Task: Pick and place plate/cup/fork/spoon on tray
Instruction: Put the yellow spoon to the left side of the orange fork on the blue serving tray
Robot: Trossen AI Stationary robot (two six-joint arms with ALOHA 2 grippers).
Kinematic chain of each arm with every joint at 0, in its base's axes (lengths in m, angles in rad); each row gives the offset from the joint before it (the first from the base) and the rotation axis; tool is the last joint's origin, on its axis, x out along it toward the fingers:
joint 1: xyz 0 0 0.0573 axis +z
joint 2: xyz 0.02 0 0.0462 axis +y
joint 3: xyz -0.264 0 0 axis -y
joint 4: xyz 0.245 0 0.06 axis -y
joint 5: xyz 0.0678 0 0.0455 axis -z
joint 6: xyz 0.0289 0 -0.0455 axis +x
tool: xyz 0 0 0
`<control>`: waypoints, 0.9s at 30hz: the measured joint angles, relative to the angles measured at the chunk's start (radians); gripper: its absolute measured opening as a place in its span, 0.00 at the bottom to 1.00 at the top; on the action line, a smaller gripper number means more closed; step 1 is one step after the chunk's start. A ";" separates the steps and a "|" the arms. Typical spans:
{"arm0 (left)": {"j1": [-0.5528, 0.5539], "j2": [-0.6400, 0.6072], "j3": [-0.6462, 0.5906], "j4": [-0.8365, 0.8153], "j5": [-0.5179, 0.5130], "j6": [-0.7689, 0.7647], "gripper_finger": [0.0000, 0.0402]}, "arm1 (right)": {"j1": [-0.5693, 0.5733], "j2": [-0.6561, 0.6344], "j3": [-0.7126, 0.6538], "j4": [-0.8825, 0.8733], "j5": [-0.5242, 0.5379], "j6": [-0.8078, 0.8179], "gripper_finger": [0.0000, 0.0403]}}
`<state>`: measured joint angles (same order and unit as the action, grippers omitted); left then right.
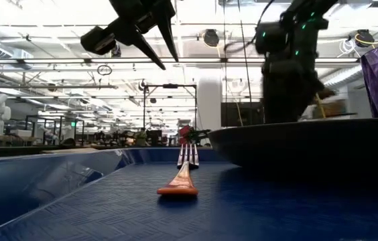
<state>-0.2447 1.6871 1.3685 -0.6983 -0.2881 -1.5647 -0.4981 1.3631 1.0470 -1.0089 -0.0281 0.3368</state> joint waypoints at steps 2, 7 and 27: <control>-0.005 0.000 0.000 0.000 0.009 0.005 0.25 | -0.024 0.041 0.000 0.001 -0.001 -0.046 0.41; -0.014 0.000 0.000 0.001 0.076 0.061 0.25 | -0.052 0.117 -0.001 0.004 0.000 -0.132 0.45; 0.010 -0.168 -0.001 -0.325 0.116 0.306 0.25 | -0.057 0.127 -0.300 0.332 0.000 -0.046 0.42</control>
<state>-0.2345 1.5188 1.3674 -1.0235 -0.1723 -1.2591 -0.5552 1.4899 0.7468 -0.6767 -0.0285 0.2912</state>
